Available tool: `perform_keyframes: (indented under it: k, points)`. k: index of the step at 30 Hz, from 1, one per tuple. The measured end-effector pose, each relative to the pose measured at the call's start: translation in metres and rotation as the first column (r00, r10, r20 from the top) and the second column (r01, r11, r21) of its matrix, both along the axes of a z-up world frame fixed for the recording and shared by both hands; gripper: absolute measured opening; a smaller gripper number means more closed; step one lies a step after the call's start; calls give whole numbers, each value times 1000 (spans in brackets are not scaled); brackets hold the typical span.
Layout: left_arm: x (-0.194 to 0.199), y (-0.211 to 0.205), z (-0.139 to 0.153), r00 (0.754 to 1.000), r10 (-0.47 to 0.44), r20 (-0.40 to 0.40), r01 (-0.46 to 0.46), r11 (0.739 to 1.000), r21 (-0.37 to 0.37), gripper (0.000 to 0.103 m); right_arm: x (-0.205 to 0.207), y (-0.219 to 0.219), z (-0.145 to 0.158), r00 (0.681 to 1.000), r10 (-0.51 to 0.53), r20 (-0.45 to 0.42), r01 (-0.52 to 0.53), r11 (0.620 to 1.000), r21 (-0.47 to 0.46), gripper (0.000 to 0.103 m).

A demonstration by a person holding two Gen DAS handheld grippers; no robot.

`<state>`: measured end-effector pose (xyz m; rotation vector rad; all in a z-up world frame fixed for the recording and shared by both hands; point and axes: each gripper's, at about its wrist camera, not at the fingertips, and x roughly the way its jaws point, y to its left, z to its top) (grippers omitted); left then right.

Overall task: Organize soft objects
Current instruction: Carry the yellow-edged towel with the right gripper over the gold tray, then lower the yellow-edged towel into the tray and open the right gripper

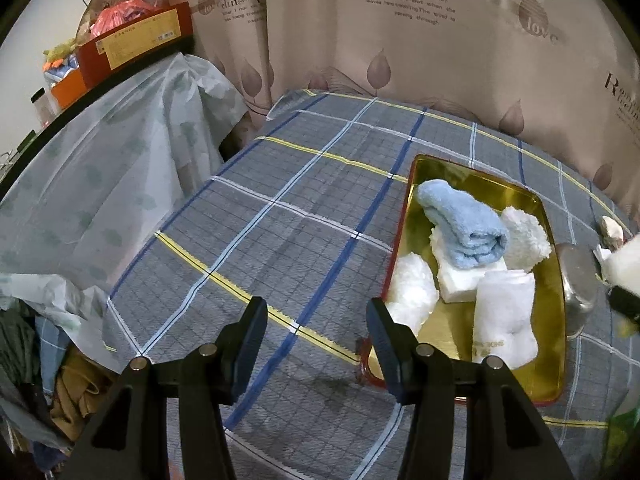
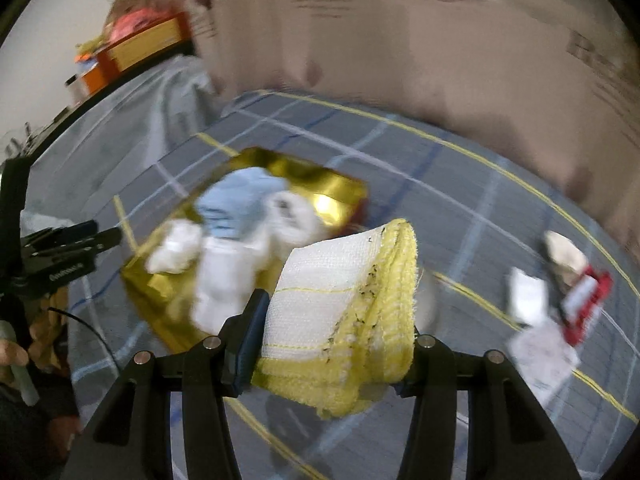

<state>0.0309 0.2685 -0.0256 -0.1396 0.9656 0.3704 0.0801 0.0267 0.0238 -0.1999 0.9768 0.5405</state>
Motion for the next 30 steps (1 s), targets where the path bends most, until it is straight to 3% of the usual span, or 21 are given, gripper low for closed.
perform_keyframes:
  k: [11,30]
  points:
    - [-1,6,2,1000,25,5,-25,1000,-2,53,2,66,-24,996,78,-42,-78,997,-1,47]
    - [-3,8,1,1000,29,1,-29,999,-23,53,39,102,-54,998,42,-47,-44,998,-46,48]
